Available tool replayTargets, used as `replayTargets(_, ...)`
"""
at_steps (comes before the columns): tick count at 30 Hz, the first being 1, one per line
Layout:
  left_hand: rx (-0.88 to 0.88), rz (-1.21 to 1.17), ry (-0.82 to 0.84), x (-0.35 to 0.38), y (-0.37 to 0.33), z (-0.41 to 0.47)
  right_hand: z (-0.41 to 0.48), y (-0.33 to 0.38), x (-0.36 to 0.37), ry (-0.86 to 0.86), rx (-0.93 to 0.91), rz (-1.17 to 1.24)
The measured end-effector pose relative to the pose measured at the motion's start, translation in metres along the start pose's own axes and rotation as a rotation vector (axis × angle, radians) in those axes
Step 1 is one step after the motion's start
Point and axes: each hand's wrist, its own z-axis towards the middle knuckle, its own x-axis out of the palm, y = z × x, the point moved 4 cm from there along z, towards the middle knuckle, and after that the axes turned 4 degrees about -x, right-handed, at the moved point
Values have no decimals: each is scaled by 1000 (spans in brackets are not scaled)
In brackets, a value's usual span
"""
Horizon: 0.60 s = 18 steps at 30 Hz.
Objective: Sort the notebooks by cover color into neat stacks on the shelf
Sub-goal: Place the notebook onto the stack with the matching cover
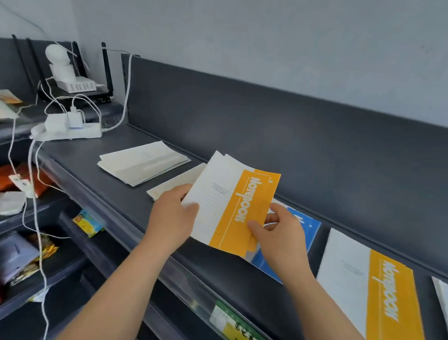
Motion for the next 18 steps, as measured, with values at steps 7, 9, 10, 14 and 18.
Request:
replayTargets(7, 50, 137, 107, -21, 38, 80, 38, 19, 60, -25, 66, -254)
replayTargets(9, 74, 188, 139, -24, 49, 97, 46, 21, 73, -15, 93, -314)
replayTargets(10, 82, 208, 151, -25, 54, 104, 49, 22, 79, -4, 106, -344)
replayTargets(14, 82, 210, 213, -27, 69, 121, 57, 24, 99, 51, 174, -495)
replayTargets(18, 106, 260, 236, -26, 78, 132, 61, 26, 109, 85, 221, -642)
